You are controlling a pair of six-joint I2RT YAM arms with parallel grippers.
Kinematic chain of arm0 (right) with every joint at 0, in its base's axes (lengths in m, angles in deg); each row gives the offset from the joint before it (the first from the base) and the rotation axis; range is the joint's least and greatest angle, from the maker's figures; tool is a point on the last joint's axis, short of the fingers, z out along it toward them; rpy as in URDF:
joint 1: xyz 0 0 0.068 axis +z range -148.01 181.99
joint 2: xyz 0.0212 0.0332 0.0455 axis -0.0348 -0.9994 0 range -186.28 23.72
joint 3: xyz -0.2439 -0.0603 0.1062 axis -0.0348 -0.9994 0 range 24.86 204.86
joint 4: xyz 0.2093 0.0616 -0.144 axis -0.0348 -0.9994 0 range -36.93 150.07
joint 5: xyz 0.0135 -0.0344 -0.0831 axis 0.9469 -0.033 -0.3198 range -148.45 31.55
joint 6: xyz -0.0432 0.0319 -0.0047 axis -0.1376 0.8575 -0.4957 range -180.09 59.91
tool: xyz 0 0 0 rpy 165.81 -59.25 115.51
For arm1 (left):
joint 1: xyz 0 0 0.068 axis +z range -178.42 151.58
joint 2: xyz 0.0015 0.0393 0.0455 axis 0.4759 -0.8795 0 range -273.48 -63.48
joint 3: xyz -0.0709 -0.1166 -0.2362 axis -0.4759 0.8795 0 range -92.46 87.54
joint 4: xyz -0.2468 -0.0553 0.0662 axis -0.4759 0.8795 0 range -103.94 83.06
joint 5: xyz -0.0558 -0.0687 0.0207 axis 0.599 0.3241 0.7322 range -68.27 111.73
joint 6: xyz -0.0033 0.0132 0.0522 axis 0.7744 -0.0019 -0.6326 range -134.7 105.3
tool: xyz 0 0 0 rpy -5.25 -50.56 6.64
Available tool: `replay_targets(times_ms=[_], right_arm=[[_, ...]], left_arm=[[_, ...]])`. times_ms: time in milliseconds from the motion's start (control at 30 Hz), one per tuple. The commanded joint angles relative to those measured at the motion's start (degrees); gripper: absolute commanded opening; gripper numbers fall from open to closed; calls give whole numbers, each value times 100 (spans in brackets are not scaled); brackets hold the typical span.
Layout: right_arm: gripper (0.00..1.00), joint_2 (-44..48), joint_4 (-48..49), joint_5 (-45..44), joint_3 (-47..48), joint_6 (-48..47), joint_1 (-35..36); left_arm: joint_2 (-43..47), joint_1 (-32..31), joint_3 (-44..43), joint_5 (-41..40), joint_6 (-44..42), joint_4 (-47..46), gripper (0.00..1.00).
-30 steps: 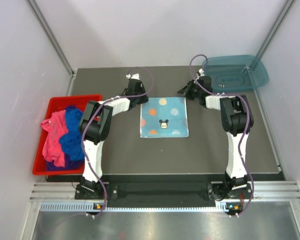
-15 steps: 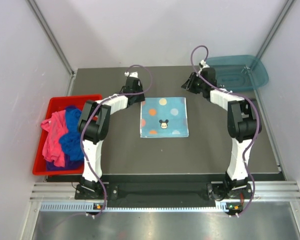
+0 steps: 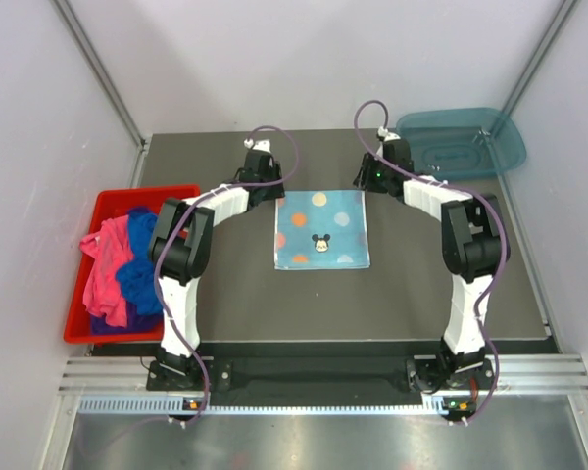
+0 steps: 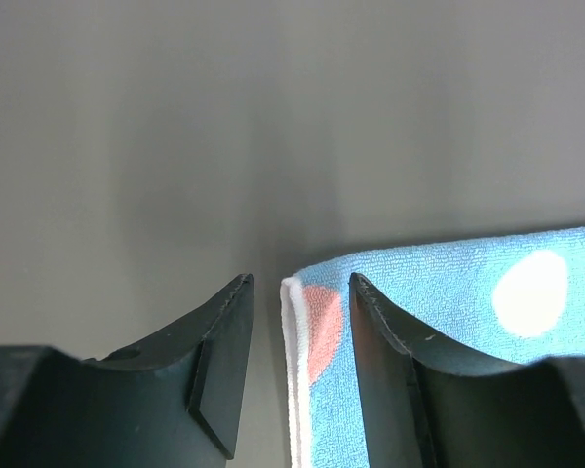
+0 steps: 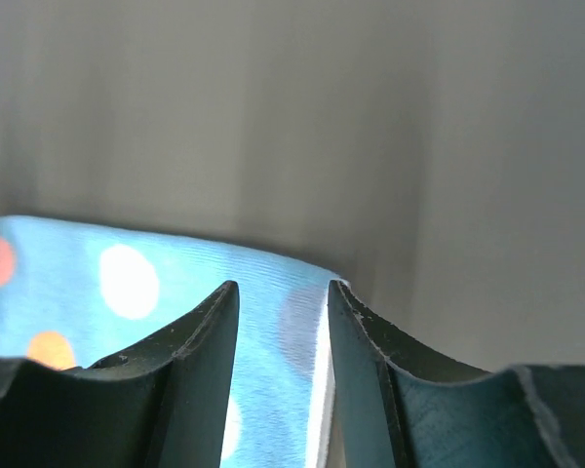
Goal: Fold and stack the towels
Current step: Fold the towel
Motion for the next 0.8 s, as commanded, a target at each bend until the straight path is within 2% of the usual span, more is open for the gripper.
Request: replay_targets(times_ms=[0, 533, 767], right_arm=[[42, -190, -206, -216, 150, -210, 57], [41, -568, -347, -489, 299, -333, 93], [37, -629, -355, -524, 351, -386, 136]], left_arm=[[278, 8, 36, 72, -132, -100, 49], [-214, 8, -210, 1, -80, -47, 45], [-311, 8, -201, -148, -27, -47, 39]])
